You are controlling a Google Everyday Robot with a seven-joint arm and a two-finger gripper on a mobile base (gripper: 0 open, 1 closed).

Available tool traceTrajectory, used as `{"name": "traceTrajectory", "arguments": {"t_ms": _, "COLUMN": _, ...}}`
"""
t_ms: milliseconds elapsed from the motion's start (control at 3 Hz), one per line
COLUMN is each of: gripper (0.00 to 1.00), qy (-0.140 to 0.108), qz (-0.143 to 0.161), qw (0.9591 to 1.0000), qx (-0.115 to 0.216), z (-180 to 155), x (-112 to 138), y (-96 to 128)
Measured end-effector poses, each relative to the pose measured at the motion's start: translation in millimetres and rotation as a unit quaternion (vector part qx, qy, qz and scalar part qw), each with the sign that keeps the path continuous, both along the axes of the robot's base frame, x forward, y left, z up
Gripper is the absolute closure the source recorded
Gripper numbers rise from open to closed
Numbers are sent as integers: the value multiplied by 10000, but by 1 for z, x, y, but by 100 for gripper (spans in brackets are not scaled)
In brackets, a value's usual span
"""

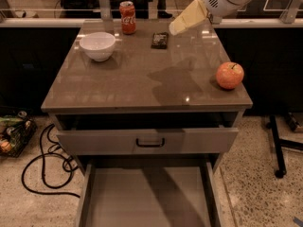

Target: Place rxbar chocolate into middle drawer

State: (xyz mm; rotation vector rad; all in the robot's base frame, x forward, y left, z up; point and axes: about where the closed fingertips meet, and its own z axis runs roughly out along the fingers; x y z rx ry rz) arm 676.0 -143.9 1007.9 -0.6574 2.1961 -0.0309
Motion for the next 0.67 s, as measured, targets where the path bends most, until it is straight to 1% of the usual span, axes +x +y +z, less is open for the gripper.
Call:
{"name": "traceTrajectory", "arguments": {"t_ms": 333, "gripper": 0, "qy": 0, "qz": 0, "qw": 10000, "qx": 0, "z": 0, "x": 0, "y": 0}}
{"name": "traceTrajectory", "arguments": {"t_ms": 667, "gripper": 0, "qy": -156, "qz": -169, "qw": 9989, "qx": 419, "z": -5, "x": 41, "y": 26}}
